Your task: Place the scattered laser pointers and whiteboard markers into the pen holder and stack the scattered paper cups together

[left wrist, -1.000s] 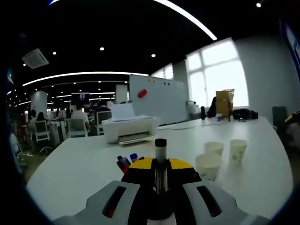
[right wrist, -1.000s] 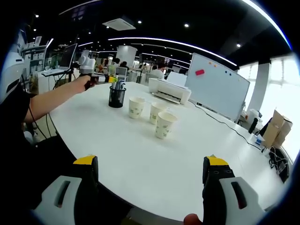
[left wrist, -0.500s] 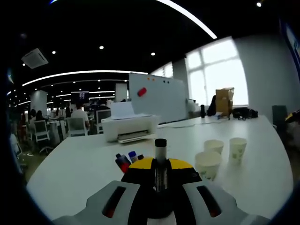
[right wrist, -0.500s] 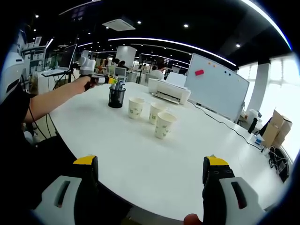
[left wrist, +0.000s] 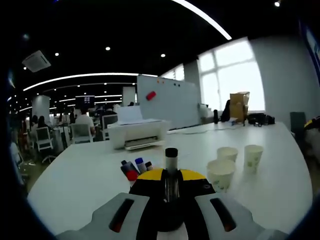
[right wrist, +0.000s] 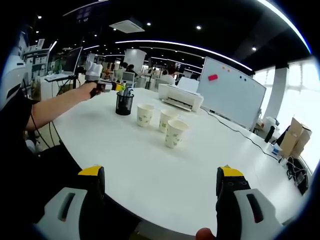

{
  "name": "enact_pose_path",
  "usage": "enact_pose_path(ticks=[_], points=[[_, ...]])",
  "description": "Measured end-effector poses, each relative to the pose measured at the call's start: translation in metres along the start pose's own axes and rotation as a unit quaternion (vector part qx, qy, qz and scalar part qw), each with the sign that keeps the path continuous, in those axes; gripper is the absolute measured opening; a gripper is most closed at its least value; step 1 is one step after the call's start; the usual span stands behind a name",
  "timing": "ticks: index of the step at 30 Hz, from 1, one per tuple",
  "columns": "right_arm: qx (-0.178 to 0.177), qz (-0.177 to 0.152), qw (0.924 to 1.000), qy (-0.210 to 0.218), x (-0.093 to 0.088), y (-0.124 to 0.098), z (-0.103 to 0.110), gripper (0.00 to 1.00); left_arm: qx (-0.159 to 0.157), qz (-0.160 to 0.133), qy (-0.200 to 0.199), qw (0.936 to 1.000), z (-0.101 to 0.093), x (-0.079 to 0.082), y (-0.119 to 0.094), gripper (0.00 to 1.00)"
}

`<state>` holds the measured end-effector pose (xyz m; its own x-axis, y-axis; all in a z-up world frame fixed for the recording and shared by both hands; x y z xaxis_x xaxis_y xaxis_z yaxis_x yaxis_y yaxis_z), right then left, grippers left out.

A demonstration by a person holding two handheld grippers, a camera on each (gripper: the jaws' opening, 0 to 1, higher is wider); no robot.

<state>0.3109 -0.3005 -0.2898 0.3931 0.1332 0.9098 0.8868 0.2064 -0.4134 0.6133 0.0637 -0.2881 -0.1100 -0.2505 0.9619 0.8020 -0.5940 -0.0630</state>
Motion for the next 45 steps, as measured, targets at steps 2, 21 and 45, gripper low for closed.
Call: enact_pose_path(ticks=[2, 21, 45], points=[[0.000, 0.000, 1.0000, 0.000, -0.0002, 0.0003, 0.0001, 0.87, 0.006, -0.003, 0.002, 1.0000, 0.0008, 0.0008, -0.0008, 0.15], [0.000, 0.002, 1.0000, 0.002, -0.0007, 0.0020, 0.0006, 0.87, 0.021, 0.013, 0.016, 0.9996, 0.0070, -0.0038, -0.0030, 0.15], [0.003, 0.004, 1.0000, 0.002, -0.0023, 0.0037, 0.0024, 0.87, 0.026, 0.010, 0.009, 0.9996, 0.0038, -0.0061, -0.0040, 0.22]])
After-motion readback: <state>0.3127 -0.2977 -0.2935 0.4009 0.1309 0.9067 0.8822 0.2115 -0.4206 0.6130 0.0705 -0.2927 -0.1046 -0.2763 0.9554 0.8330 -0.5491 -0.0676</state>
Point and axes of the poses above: the point that each gripper's makers call its tool centre point, and the gripper's own axes: y roughly forward along the fingers, z roughly to its left, x roughly out of its top, the point moved 6 cm from there along -y, roughly backward along the fingers, and after that the axes turned 13 degrees about y, right-handed, at the moved point
